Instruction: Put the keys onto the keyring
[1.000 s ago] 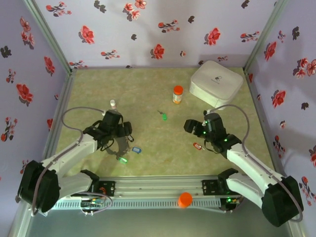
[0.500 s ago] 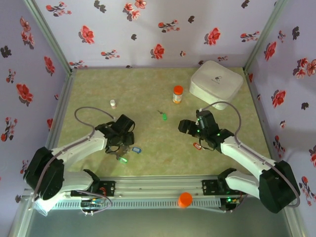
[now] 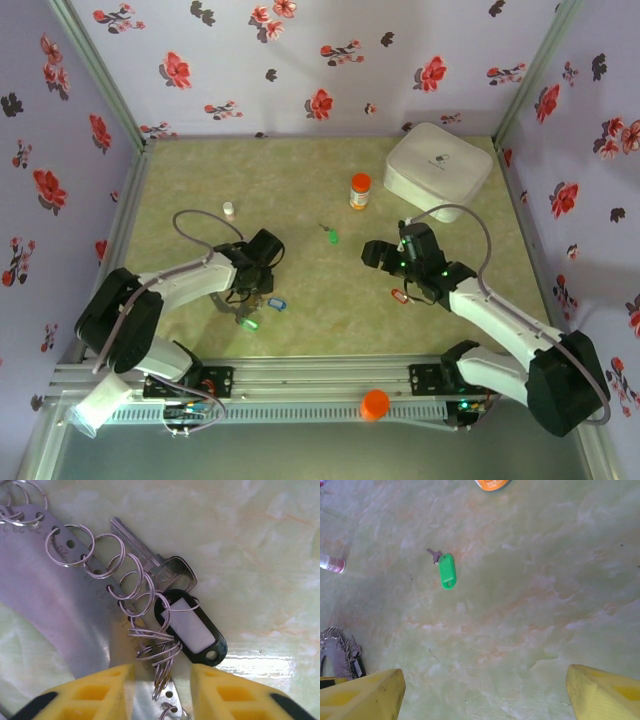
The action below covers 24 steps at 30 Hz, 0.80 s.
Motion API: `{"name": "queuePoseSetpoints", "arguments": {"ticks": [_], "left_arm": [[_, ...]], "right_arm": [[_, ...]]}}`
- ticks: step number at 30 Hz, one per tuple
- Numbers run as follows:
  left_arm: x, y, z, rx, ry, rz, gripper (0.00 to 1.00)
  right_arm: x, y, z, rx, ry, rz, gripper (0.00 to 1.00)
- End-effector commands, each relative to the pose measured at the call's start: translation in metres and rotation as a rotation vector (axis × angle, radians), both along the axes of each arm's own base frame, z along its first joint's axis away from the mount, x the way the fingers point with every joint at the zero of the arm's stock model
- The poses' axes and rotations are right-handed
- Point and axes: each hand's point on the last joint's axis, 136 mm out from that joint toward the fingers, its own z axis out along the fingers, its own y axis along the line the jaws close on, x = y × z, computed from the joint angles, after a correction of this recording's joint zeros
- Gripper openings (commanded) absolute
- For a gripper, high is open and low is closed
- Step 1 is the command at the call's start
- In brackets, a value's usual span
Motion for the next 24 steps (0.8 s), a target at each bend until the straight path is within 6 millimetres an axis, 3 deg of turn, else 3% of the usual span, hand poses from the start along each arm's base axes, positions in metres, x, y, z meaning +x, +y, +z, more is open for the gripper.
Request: {"name": "queuePoseSetpoints", "arguments": {"ticks": [1,9,24], "left_arm": [[0.006,-0.008,0.001,-0.011,-0.013,-0.024,0.25],[0.010,-0.016,-0.002,-0.026,-0.012,-0.048,0.01],[0.020,-0.114,0.029,-0.261,-0.135,-0.111,0.00]], "right_arm": [[0.005,0.001,0.019,0.008,-0.058,-0.010,0.84],[0.001,-0.006,0.023,-0.004,-0.073,-0.021,0.84],[-0.003,-0.015,0.016,-0.039,-0.075,-0.038,0.84]]}}
